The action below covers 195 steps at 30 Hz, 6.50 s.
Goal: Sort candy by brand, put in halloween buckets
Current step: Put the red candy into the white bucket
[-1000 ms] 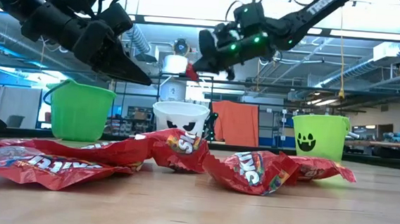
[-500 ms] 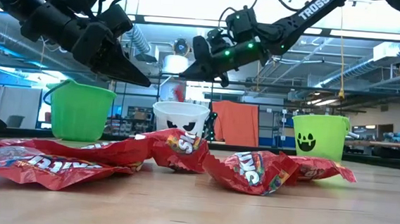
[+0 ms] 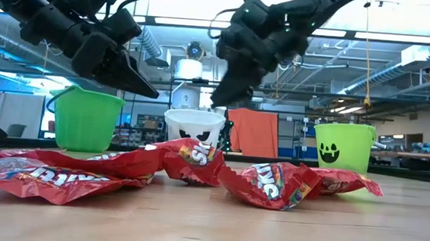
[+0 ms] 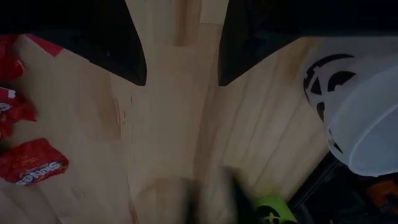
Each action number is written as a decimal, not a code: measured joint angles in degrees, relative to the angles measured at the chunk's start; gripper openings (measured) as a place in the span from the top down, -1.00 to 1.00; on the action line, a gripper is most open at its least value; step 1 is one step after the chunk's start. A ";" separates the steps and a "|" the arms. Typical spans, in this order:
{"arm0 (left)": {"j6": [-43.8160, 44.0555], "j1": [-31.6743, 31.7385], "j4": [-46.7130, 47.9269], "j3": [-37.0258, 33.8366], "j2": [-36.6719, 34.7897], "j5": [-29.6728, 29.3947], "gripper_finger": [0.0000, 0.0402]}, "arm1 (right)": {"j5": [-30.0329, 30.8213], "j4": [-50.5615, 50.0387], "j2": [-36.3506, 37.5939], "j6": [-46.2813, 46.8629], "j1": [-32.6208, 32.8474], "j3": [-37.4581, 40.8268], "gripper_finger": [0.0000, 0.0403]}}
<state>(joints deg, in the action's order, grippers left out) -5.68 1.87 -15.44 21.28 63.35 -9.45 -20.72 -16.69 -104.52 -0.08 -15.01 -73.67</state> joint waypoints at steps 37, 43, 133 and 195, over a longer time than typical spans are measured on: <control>0.12 -0.01 -0.55 0.00 0.00 -0.04 0.00 | 21.96 -3.43 -0.20 12.46 34.57 15.13 -0.15; 0.14 -0.01 -0.54 0.00 0.00 -0.04 0.00 | 20.78 -1.69 -0.04 13.58 32.68 16.62 0.25; 0.07 0.02 -3.53 0.02 -0.02 -0.61 -0.01 | 3.06 20.76 -10.66 3.77 24.54 8.07 0.20; 0.04 0.02 -2.87 0.02 -0.02 -0.61 -0.01 | -9.36 33.45 -0.32 15.26 -7.56 8.00 -0.08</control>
<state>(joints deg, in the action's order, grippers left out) -5.65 1.89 -18.31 21.30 63.33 -10.07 -30.09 16.76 -104.84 15.18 -22.58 -65.67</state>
